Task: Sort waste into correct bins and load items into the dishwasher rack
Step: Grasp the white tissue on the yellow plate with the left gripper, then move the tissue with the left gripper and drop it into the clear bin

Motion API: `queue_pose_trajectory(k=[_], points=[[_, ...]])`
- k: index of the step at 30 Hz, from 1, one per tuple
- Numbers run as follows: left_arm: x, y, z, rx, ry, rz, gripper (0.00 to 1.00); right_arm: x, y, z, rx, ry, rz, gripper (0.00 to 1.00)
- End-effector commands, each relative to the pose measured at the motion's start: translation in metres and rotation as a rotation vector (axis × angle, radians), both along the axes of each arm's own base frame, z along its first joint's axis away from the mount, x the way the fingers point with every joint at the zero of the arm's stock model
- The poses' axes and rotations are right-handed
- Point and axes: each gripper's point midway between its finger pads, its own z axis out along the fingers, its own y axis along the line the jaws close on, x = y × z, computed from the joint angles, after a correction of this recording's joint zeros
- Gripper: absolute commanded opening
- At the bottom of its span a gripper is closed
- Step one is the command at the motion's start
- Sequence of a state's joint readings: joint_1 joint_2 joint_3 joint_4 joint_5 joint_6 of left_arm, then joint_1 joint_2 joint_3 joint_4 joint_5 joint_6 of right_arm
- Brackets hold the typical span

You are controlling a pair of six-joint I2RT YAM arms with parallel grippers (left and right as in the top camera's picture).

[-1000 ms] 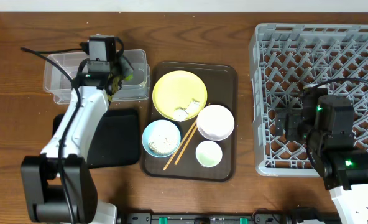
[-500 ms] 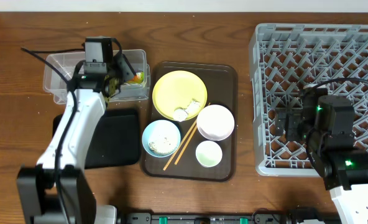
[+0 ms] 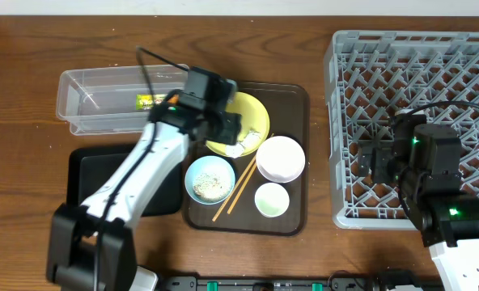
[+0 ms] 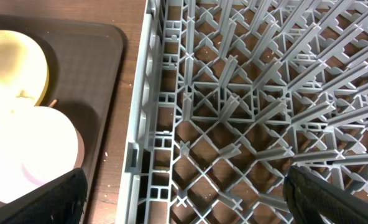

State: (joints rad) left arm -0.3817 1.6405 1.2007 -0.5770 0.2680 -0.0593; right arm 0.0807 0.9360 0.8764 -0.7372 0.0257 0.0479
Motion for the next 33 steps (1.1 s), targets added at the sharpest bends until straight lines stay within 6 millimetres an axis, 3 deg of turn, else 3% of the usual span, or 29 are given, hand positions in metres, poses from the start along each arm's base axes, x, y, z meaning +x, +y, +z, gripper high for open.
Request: queue_pose_trajectory(k=[1,8,13,17,19,22,28,33], points=[[-0.009,-0.010,-0.027,0.046,0.044,-0.102,0.63,0.003,-0.002,0.010,0.005,-0.024,-0.006,0.99],[-0.016,-0.007,-0.074,0.118,0.149,-0.111,0.64,0.002,-0.002,0.009,0.004,-0.018,-0.006,0.99],[-0.023,-0.002,-0.095,0.149,0.212,-0.111,0.63,0.002,-0.002,0.009,0.004,-0.018,-0.006,0.99],[-0.024,-0.002,-0.099,0.153,0.222,-0.111,0.43,0.002,-0.002,0.009,0.004,-0.018,-0.006,0.99],[-0.023,-0.002,-0.097,0.152,0.216,-0.110,0.25,0.002,-0.002,0.009,0.004,-0.018,-0.006,0.99],[-0.018,-0.001,-0.091,0.148,0.198,-0.103,0.09,0.002,-0.002,0.009,0.004,-0.019,-0.006,0.99],[0.005,0.015,-0.051,0.112,0.102,0.002,0.06,0.002,-0.002,0.009,0.004,-0.018,-0.006,0.99],[0.027,0.060,0.000,0.085,-0.026,0.168,0.06,0.002,-0.002,0.009,0.004,-0.018,-0.006,0.99]])
